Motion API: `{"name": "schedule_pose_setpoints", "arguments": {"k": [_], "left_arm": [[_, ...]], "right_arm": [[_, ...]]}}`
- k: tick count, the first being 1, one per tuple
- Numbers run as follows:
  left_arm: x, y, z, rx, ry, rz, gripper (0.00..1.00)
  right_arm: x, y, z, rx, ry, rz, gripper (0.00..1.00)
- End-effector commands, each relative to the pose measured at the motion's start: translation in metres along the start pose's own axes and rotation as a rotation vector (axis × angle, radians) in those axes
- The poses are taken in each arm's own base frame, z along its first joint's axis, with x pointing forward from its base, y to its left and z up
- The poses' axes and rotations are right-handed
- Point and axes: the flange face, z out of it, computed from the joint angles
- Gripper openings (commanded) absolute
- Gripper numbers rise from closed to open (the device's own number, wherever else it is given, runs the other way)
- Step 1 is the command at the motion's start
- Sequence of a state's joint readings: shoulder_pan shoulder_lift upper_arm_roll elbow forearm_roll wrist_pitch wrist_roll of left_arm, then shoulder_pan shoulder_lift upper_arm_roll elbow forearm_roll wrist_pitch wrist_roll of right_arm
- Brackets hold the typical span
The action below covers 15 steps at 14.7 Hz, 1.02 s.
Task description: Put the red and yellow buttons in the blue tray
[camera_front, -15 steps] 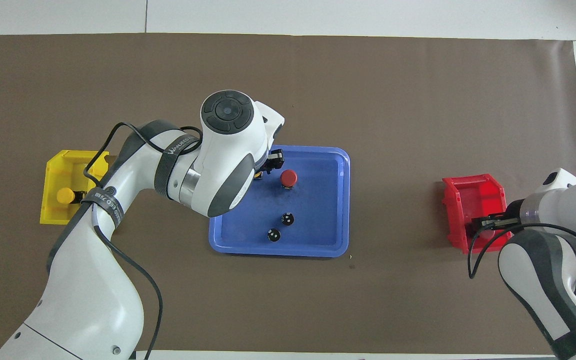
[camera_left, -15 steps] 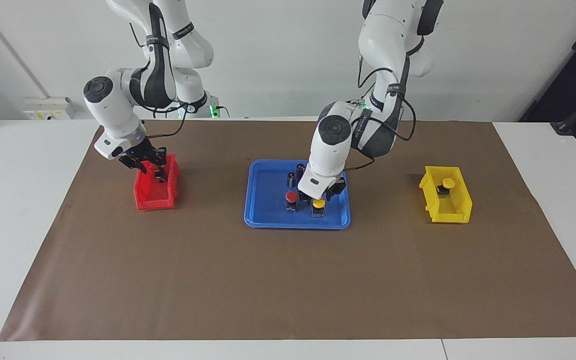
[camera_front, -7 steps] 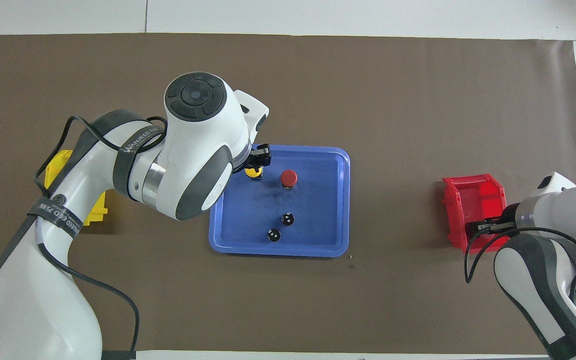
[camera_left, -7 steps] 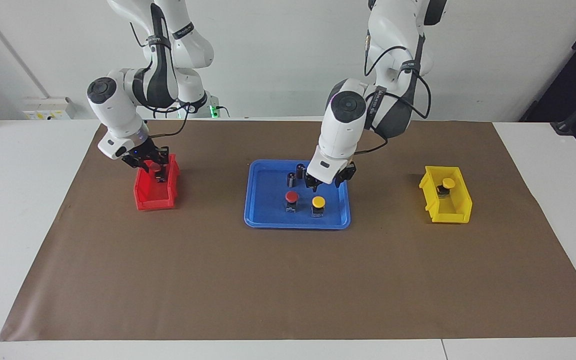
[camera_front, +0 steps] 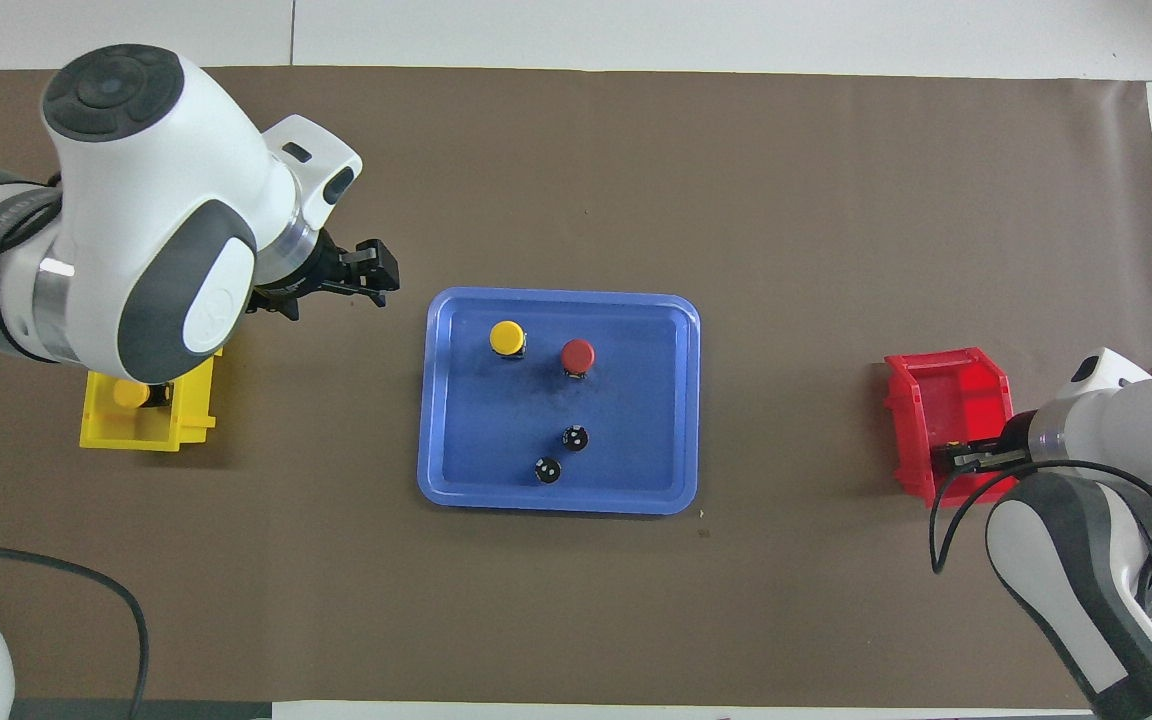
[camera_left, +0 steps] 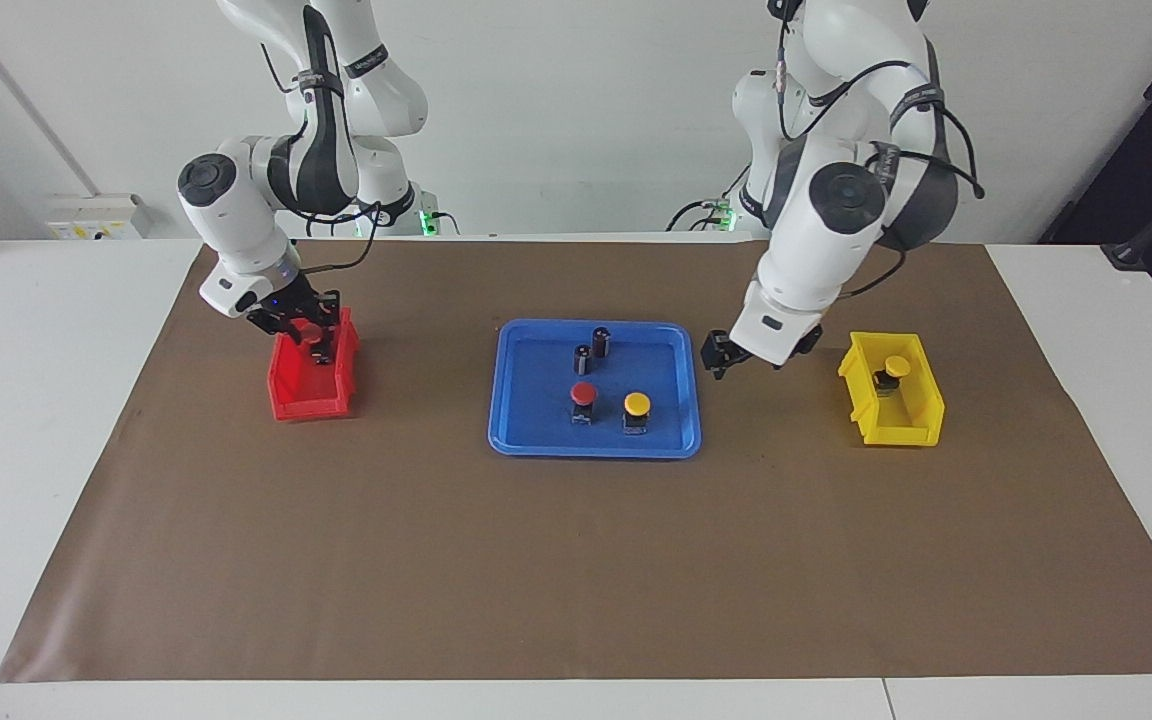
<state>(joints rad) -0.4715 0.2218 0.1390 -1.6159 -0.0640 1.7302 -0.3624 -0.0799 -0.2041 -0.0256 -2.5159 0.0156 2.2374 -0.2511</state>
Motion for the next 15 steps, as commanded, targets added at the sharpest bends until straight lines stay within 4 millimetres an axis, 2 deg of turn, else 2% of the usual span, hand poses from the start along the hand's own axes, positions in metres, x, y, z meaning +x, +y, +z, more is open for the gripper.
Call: {"name": "schedule_pose_setpoints", "arguments": {"k": [1, 2, 4, 5, 7, 8, 9, 12, 14, 15], "left_arm": [[0.008, -0.060, -0.026, 0.013, 0.018, 0.052, 0.97], [0.010, -0.088, -0.038, 0.003, 0.031, 0.068, 0.97], [0.014, -0.131, -0.049, -0.006, 0.046, 0.106, 0.98], [0.017, -0.147, -0.045, -0.006, 0.048, 0.128, 0.98], [0.020, -0.192, -0.034, -0.012, 0.065, 0.154, 0.97], [0.021, -0.204, -0.022, -0.013, 0.072, 0.153, 0.92], [0.020, -0.212, -0.010, -0.015, 0.082, 0.142, 0.82], [0.014, -0.216, 0.027, -0.017, 0.084, 0.138, 0.73], [0.004, -0.225, 0.048, -0.020, 0.073, 0.140, 0.67], [-0.001, -0.226, 0.057, -0.021, 0.072, 0.139, 0.64]], "right_arm": [[-0.011, -0.002, 0.001, 0.008, 0.008, -0.025, 0.43], [-0.012, -0.002, 0.001, 0.009, 0.008, -0.025, 0.35], [-0.012, -0.001, 0.000, 0.009, 0.010, -0.024, 0.19], [-0.010, 0.000, -0.001, 0.008, 0.011, -0.025, 0.18], [-0.003, 0.000, -0.009, 0.007, 0.012, -0.032, 0.18], [0.005, 0.001, -0.019, 0.013, -0.007, -0.031, 0.18], [0.016, 0.003, -0.035, 0.018, -0.024, -0.030, 0.18], [0.045, 0.002, -0.088, 0.021, -0.055, -0.044, 0.18], [0.072, -0.018, -0.130, 0.021, -0.073, -0.062, 0.18], [0.089, -0.035, -0.148, 0.016, -0.082, -0.028, 0.18]]}}
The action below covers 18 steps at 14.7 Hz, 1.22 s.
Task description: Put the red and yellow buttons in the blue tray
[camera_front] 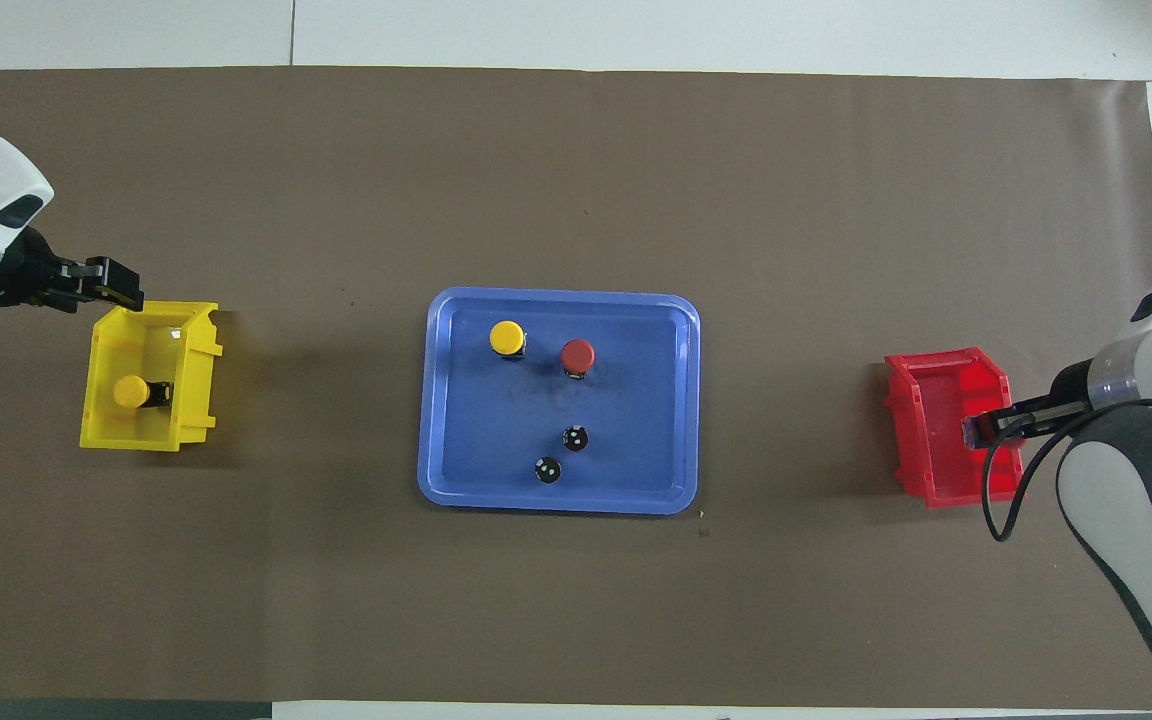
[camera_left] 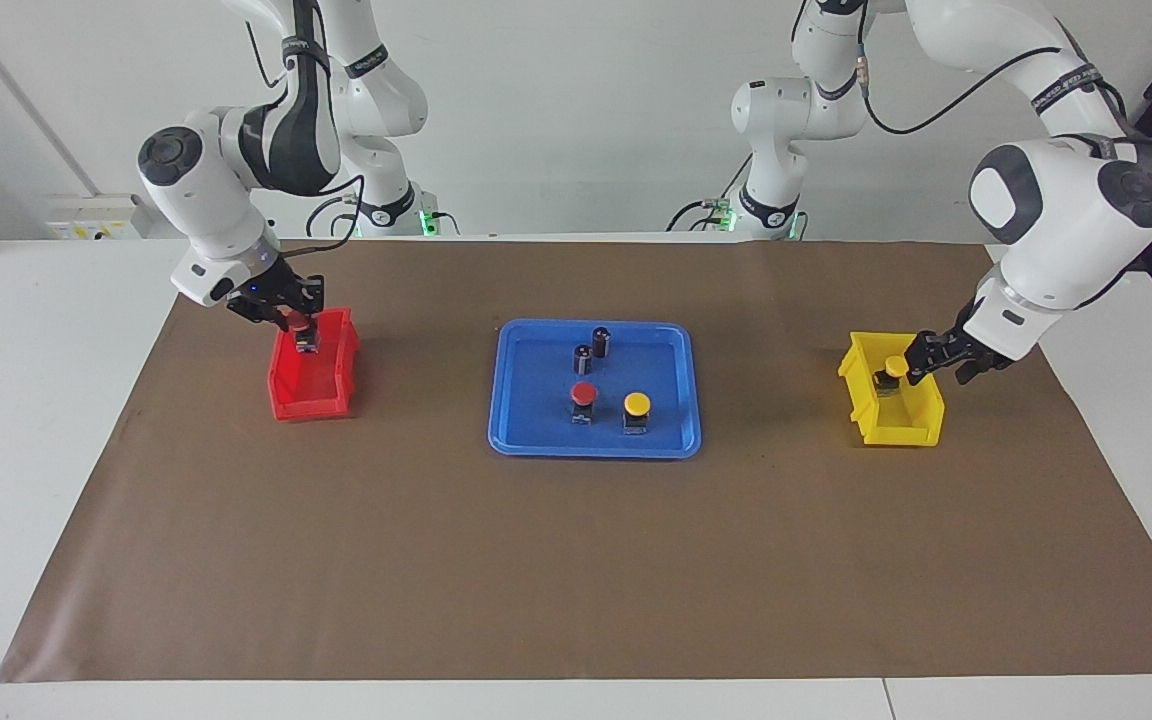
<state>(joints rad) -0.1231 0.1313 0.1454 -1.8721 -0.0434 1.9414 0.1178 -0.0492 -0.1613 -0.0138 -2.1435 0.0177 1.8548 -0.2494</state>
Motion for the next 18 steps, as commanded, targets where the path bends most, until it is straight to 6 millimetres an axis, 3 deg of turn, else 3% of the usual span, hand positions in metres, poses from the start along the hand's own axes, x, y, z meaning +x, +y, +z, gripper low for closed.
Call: {"name": "schedule_pose_setpoints", "arguments": {"k": [1, 3, 5, 6, 8, 12, 18], "left_arm": [[-0.027, -0.003, 0.011, 0.004, 0.021, 0.018, 0.63], [-0.034, -0.007, 0.017, 0.002, 0.006, 0.026, 0.59], [-0.048, -0.014, 0.027, -0.007, -0.015, 0.031, 0.59], [-0.052, -0.015, 0.031, -0.007, -0.019, 0.030, 0.59], [-0.054, -0.015, 0.036, -0.004, -0.018, 0.031, 0.59], [-0.061, -0.021, 0.050, 0.003, -0.015, 0.023, 0.59], [-0.067, -0.035, 0.063, 0.008, -0.003, 0.026, 0.59]], "right_arm": [[0.058, -0.056, -0.046, -0.005, -0.021, 0.041, 0.16], [0.084, -0.126, -0.059, 0.026, 0.022, 0.144, 0.09], [0.111, -0.195, -0.056, 0.078, 0.063, 0.242, 0.09], [0.130, -0.235, -0.042, 0.090, 0.086, 0.272, 0.09], [0.147, -0.274, -0.013, 0.107, 0.124, 0.286, 0.09], [0.149, -0.305, 0.038, 0.081, 0.088, 0.242, 0.11], [0.137, -0.304, 0.086, 0.073, 0.084, 0.236, 0.14]]}}
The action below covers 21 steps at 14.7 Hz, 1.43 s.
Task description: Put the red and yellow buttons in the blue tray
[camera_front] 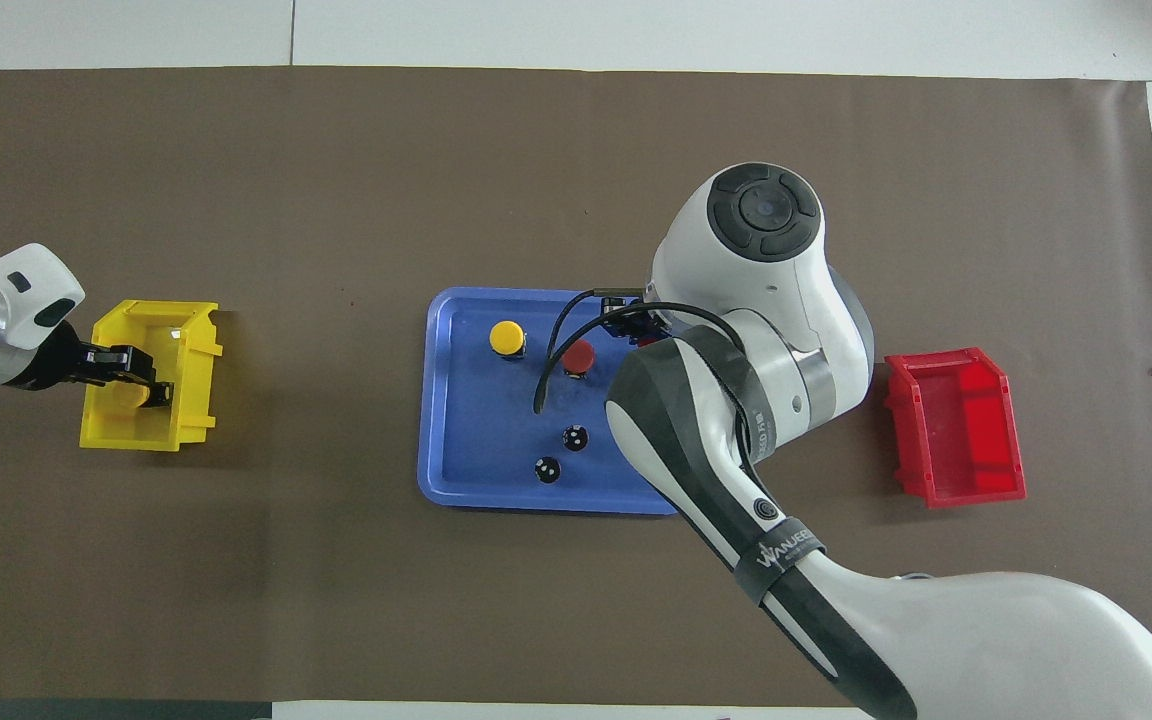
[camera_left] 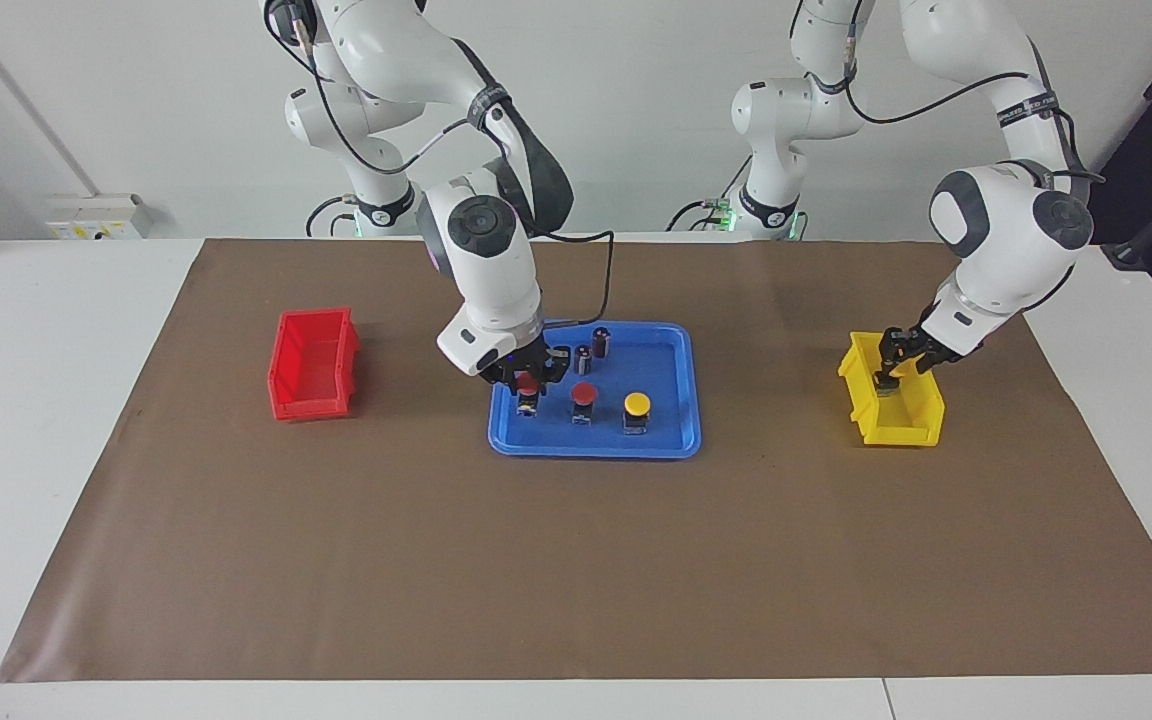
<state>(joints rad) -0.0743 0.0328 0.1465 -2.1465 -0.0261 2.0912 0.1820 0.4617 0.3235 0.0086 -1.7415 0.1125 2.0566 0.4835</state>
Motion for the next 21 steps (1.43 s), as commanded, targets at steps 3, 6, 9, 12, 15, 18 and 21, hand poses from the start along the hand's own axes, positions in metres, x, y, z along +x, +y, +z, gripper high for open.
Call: {"name": "schedule_pose_setpoints", "arguments": {"k": [3, 6, 9, 12, 15, 18, 21], "left_arm": [[-0.019, -0.007, 0.011, 0.012, 0.034, 0.010, 0.59], [-0.022, -0.007, 0.017, 0.015, 0.052, 0.007, 0.59], [-0.023, -0.006, 0.018, 0.014, 0.051, 0.007, 0.39], [-0.016, -0.007, 0.010, 0.016, 0.055, -0.001, 0.01], [0.008, 0.004, -0.041, 0.015, 0.015, -0.010, 0.01], [0.038, 0.051, -0.109, 0.093, 0.014, -0.023, 0.01], [0.058, 0.131, -0.118, 0.084, 0.066, -0.129, 0.01]], "right_arm": [[-0.015, 0.003, 0.029, 0.016, 0.006, -0.006, 0.15], [-0.018, 0.005, 0.032, 0.010, -0.003, -0.004, 0.59], [-0.008, 0.008, 0.006, 0.012, 0.021, -0.002, 1.00], [0.012, 0.042, -0.079, -0.068, 0.080, 0.008, 1.00], [0.024, 0.097, -0.172, -0.138, 0.061, 0.095, 1.00], [0.010, 0.150, -0.235, -0.137, 0.048, 0.098, 1.00], [-0.003, 0.227, -0.269, -0.133, 0.000, 0.053, 1.00]]}}
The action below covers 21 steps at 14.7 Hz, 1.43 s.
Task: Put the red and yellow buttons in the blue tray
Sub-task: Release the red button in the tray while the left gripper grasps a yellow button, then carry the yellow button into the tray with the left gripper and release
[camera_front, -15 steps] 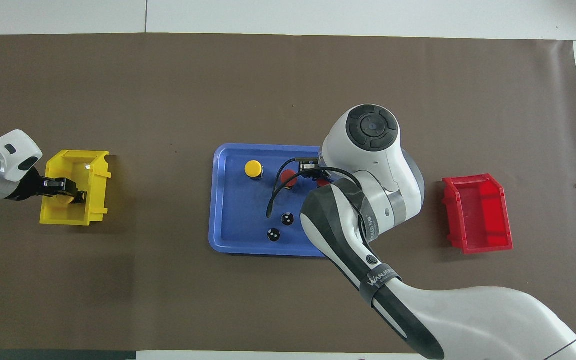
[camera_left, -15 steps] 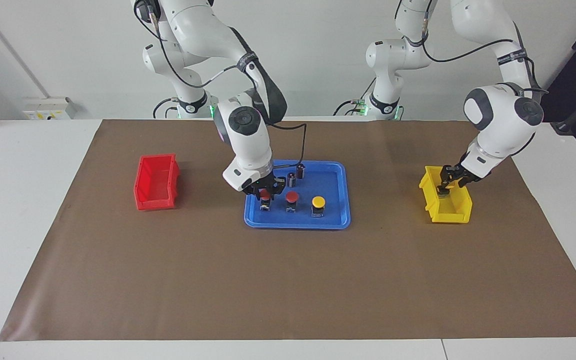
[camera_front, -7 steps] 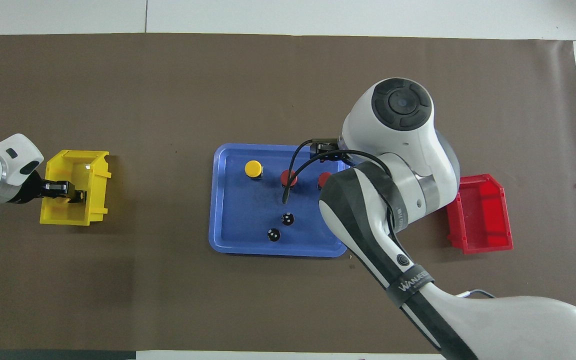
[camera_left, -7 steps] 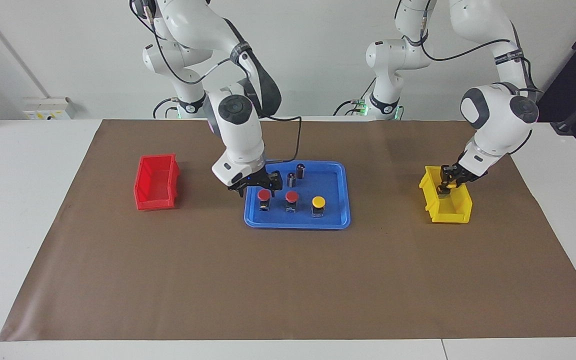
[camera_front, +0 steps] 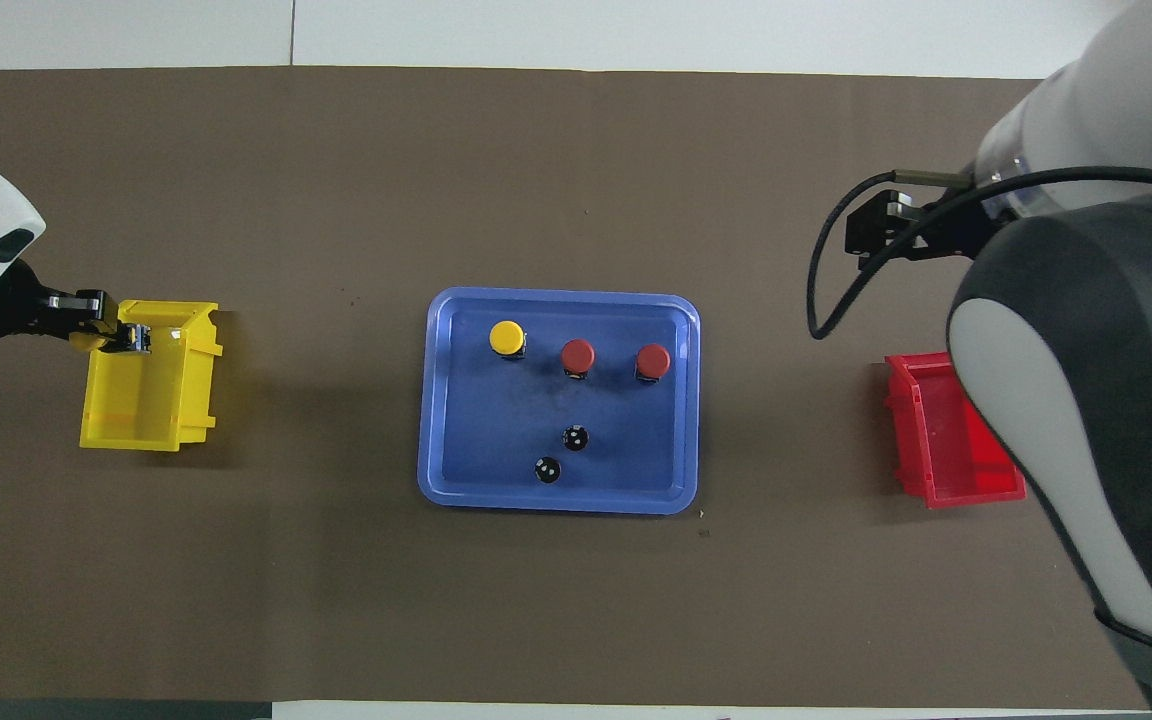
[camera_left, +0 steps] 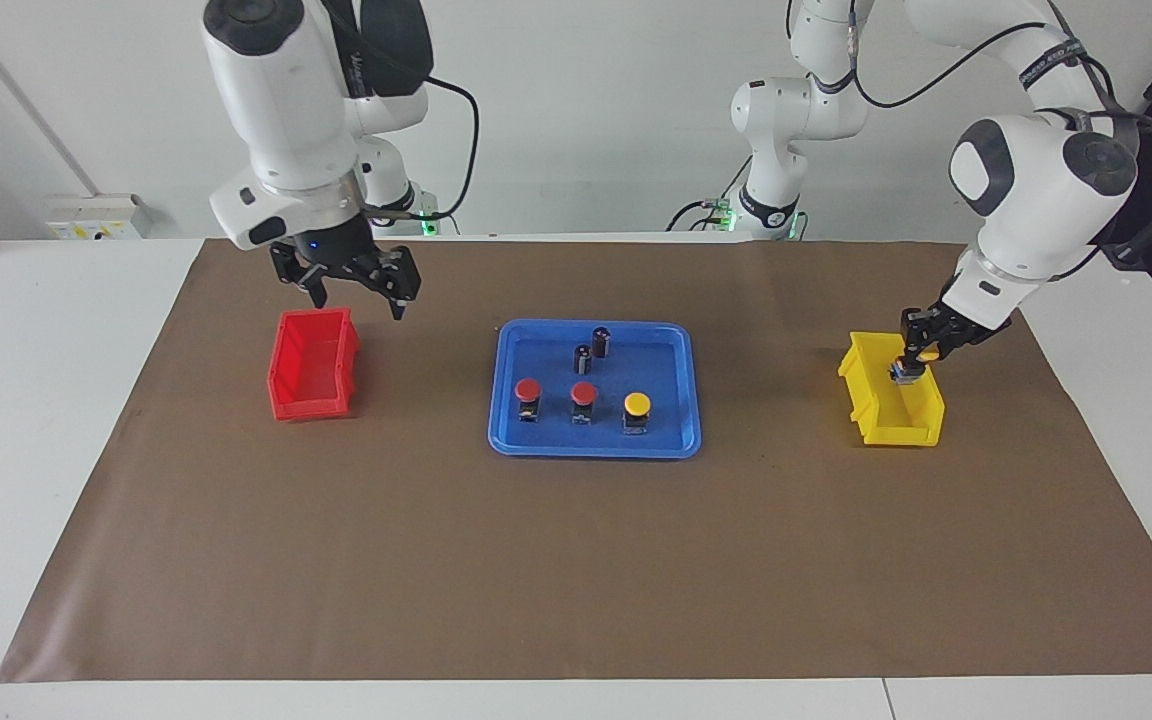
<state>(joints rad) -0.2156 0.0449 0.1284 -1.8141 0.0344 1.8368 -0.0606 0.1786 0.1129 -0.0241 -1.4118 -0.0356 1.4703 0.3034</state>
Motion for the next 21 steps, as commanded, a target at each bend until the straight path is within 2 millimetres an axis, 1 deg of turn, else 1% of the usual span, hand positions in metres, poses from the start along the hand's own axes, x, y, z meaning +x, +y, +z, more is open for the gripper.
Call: {"name": "schedule_pose_setpoints", "arguments": {"k": [1, 2, 3, 4, 5, 6, 7, 8, 9, 10, 11, 12, 13, 14, 15, 16, 18, 21], "left_arm": [[0.016, 0.075, 0.010, 0.003, 0.016, -0.093, 0.01], [0.016, 0.106, 0.021, -0.007, 0.015, -0.129, 0.01], [0.017, 0.135, 0.032, -0.019, 0.021, -0.148, 0.01], [0.014, 0.157, 0.036, -0.028, 0.032, -0.149, 0.01], [0.009, 0.179, 0.040, -0.037, 0.032, -0.155, 0.01], [0.006, 0.207, 0.052, -0.037, 0.023, -0.151, 0.01], [0.002, 0.227, 0.058, -0.038, 0.024, -0.149, 0.01], [-0.003, 0.245, 0.066, -0.036, 0.024, -0.149, 0.01], [-0.009, 0.260, 0.073, -0.033, 0.022, -0.147, 0.01], [-0.014, 0.271, 0.075, -0.032, 0.021, -0.144, 0.01], [-0.020, 0.281, 0.077, -0.031, 0.019, -0.153, 0.01], [-0.026, 0.295, 0.084, -0.028, 0.018, -0.155, 0.01], [-0.028, 0.304, 0.092, -0.022, 0.013, -0.150, 0.01], [-0.030, 0.308, 0.095, -0.021, 0.013, -0.149, 0.01], [-0.029, 0.310, 0.108, -0.010, 0.003, -0.157, 0.01], [-0.027, 0.311, 0.118, -0.002, -0.003, -0.157, 0.01], [-0.027, 0.310, 0.130, 0.001, -0.004, -0.157, 0.01], [-0.029, 0.308, 0.139, 0.002, -0.005, -0.154, 0.01]], "right_arm": [[-0.002, 0.056, -0.013, -0.001, -0.026, -0.039, 1.00], [-0.006, 0.074, -0.018, 0.000, -0.037, -0.040, 1.00], [-0.015, 0.101, -0.027, -0.016, -0.048, -0.059, 1.00], [-0.020, 0.125, -0.032, -0.023, -0.055, -0.087, 1.00], [-0.022, 0.137, -0.029, -0.014, -0.057, -0.106, 1.00], [-0.026, 0.143, -0.014, -0.014, -0.053, -0.101, 1.00], [-0.027, 0.155, 0.010, -0.009, -0.028, -0.088, 1.00], [-0.033, 0.157, 0.032, -0.004, -0.031, -0.088, 1.00], [-0.035, 0.156, 0.035, -0.003, -0.043, -0.088, 1.00], [-0.035, 0.154, 0.034, -0.003, -0.040, -0.091, 1.00], [-0.032, 0.150, 0.041, -0.005, -0.058, -0.098, 1.00], [-0.027, 0.147, 0.039, -0.007, -0.075, -0.103, 1.00], [-0.020, 0.146, 0.031, -0.006, -0.090, -0.100, 1.00], [-0.017, 0.147, 0.028, -0.007, -0.086, -0.097, 1.00], [-0.017, 0.148, 0.029, -0.007, -0.089, -0.096, 1.00], [-0.017, 0.147, 0.029, -0.007, -0.090, -0.098, 1.00], [-0.026, 0.149, 0.015, -0.003, -0.061, -0.093, 1.00], [-0.026, 0.147, 0.015, -0.003, -0.066, -0.100, 1.00]]}}
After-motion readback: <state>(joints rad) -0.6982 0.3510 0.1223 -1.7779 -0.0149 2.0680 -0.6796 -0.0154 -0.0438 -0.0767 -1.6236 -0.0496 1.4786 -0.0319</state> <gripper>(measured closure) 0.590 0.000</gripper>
